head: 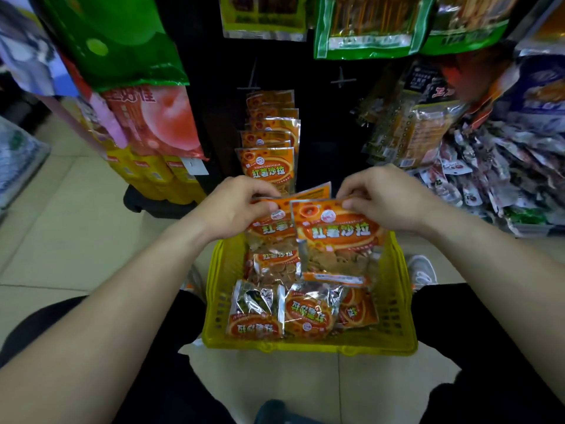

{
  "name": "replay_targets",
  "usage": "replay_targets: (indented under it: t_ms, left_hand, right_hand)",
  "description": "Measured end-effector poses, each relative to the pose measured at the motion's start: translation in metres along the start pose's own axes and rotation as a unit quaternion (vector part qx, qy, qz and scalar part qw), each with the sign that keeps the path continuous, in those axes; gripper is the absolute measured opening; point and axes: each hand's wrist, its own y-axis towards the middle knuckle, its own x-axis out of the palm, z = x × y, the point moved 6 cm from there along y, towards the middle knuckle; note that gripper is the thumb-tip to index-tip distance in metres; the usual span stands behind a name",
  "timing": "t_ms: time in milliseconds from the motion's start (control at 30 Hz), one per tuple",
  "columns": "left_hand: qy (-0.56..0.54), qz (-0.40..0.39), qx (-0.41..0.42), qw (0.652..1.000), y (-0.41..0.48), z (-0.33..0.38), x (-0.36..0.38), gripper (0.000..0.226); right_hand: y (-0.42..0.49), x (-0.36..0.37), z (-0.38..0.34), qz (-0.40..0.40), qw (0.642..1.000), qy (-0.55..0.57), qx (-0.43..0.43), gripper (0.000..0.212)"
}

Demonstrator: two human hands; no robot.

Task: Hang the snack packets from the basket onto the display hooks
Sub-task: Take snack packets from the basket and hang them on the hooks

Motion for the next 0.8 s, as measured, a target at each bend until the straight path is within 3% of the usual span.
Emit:
replay_targets:
  t_ms: [100, 233, 400, 800]
  left_hand:
    - [0.009, 0.035, 0.041, 0.998, 0.006, 0.012, -0.004, 0.014]
    - [0.013, 0.039, 0.065, 0.997, 0.016, 0.01, -0.008, 0.016]
    - [-0.003, 0.01, 0.064, 0.998, 0.038, 0.005, -0.006, 0.016]
    - [-0.036, 0.042, 0.027, 0.998, 0.064, -0.004, 0.004, 0.018]
  right_hand:
    - [0.019, -0.01, -0.004, 0.064, 0.997, 0.049, -0.009, 0.017]
    - [0.041, -0.006, 0.001, 0.044, 0.997, 0.05, -0.031, 0.05]
    - [0.066, -0.001, 0.008, 0.017, 0.999, -0.009, -0.027, 0.005]
    - [0.089, 0.0, 0.03, 0.066, 0.997, -0.03, 0.026, 0.014]
